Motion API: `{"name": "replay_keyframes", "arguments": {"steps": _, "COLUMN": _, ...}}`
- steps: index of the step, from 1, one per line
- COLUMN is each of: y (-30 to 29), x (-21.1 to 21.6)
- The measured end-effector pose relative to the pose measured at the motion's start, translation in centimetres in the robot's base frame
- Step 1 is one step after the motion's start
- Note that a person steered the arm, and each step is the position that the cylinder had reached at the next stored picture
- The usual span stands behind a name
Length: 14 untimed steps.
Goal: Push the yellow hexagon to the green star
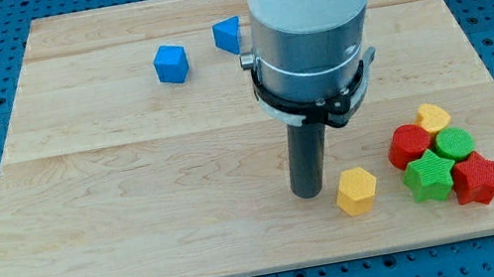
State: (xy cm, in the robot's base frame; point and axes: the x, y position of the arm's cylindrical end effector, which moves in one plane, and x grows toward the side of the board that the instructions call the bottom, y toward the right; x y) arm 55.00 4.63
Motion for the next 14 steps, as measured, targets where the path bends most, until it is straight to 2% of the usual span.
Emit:
{"name": "replay_keyframes", "arguments": {"steps": 1, "y": 0.2, "x": 1.2}}
{"name": "replay_keyframes", "arguments": {"steps": 7, "y": 4.4, "x": 1.2}}
{"name": "replay_keyframes", "arguments": {"steps": 12, "y": 4.8, "x": 1.8}}
{"name": "replay_keyframes", "arguments": {"steps": 13, "y": -0.6, "x": 0.1}}
{"name": "replay_keyframes", "arguments": {"steps": 14, "y": -11.3, "x": -4.7}}
